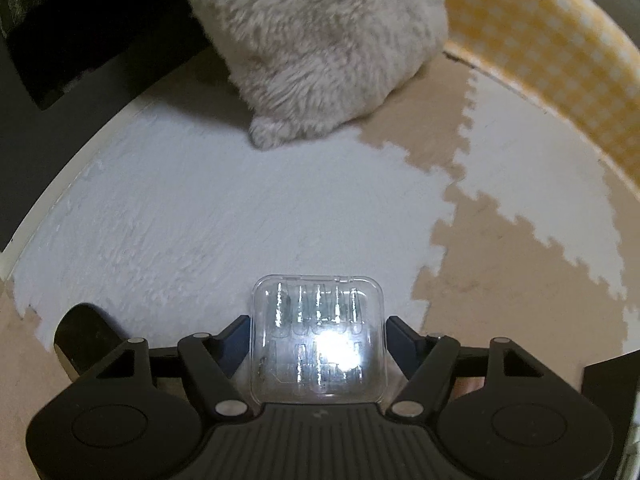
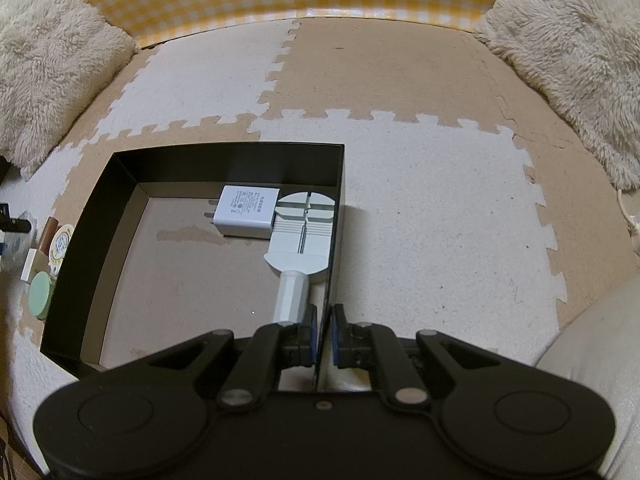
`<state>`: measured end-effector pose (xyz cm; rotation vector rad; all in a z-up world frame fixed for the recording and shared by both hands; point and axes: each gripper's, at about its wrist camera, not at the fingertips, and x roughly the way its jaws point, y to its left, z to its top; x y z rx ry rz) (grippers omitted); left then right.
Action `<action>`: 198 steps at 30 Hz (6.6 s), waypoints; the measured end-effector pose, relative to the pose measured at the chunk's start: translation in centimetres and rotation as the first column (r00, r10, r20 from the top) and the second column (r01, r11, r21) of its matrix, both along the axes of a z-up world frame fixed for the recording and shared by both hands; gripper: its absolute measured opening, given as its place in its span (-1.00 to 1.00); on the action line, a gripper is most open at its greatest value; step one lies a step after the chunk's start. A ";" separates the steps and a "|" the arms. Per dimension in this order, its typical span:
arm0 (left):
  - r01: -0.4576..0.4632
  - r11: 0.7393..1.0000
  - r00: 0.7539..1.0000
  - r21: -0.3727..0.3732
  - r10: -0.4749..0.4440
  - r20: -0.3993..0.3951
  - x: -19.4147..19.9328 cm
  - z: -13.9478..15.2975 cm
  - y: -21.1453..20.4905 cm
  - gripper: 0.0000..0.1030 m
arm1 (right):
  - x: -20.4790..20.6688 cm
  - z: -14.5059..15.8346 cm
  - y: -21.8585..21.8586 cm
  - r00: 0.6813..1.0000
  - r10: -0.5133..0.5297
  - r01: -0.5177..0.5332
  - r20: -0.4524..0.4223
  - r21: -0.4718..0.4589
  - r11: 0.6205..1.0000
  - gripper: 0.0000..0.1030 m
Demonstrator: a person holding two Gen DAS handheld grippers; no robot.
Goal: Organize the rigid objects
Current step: 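Move the left gripper to the clear plastic case and close on it, then carry the clear case with the left gripper into the black box and release, then lower the left gripper onto the white tube with brown cap and close, then carry the tube with the left gripper into the black box and release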
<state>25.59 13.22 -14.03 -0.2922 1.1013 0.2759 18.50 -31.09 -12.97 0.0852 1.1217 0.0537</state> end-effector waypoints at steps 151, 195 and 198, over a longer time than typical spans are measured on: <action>0.473 0.877 0.834 0.091 -0.478 0.275 -5.6 9.8 -8.0 1.00 | 0.0 0.0 0.1 1.000 0.012 -0.012 -0.006 0.001 1.000 -0.85; 0.508 0.861 0.860 0.028 -0.505 -0.078 -1.8 0.8 -9.0 -0.30 | -0.1 0.0 0.1 1.000 0.016 -0.016 -0.007 -0.001 1.000 -0.84; 0.491 0.871 0.869 0.025 -0.488 -0.079 -1.6 0.5 -8.7 -0.38 | 0.0 0.0 0.1 1.000 0.015 -0.015 -0.007 0.001 1.000 -0.84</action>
